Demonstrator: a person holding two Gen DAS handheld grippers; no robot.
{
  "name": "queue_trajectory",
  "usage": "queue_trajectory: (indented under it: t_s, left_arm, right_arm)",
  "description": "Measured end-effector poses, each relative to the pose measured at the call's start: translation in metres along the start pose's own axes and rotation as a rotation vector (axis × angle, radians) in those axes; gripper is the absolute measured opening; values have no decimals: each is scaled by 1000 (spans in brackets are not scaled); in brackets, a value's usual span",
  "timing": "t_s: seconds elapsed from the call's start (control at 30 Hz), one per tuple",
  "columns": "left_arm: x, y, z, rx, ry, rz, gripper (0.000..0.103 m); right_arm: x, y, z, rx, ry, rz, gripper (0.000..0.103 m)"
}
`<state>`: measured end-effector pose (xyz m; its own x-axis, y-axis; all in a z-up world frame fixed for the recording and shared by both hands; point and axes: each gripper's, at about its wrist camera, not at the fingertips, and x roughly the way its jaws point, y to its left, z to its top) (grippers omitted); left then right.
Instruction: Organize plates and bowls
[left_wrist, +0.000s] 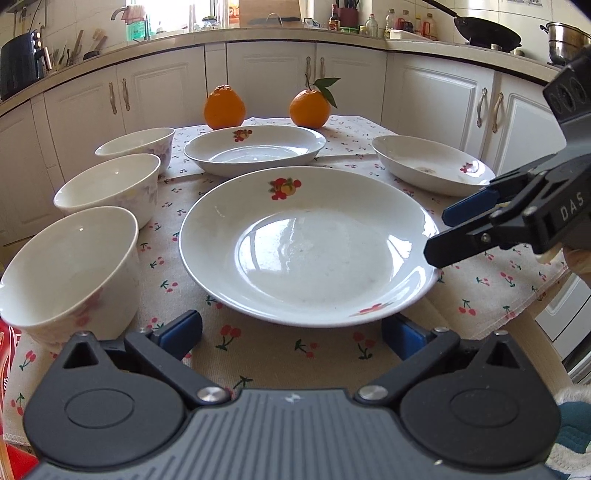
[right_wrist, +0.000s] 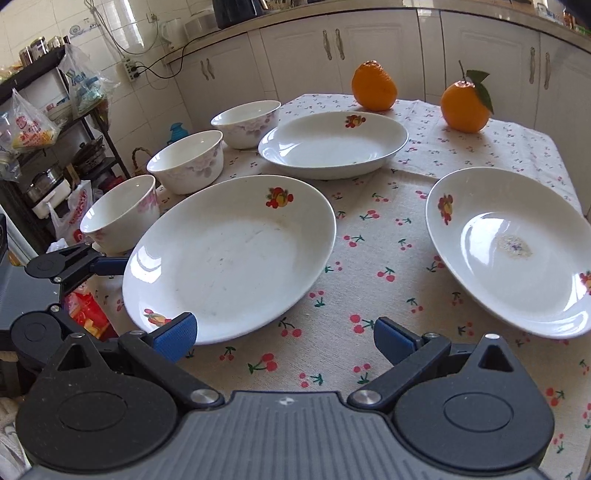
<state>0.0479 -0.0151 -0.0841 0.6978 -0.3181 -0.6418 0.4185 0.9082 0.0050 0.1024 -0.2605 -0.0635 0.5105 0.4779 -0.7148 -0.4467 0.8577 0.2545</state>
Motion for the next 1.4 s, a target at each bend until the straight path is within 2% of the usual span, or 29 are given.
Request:
queue_trajectory:
  t_s: [0.17,0.9,1.0,1.13,1.4]
  left_arm:
    - [-1,1,-1,2,-8,-6,103]
    - [-1,1,1,51,-18,-39,103]
    - [0,1,2,54,-17,-42,103]
    - [1,1,2,57,-13,-46,103]
    - [1,-1,5,78,-9,-47,102]
  right_arm:
    - [17,-7,12,18,33,43,103]
    - [80,-16,87,-67,156,194,103]
    - [83,-17,93,-80,166,212,98]
    - [85,-19,99,-88,179,230,84]
    - [84,-23,101,-75,186,254,80]
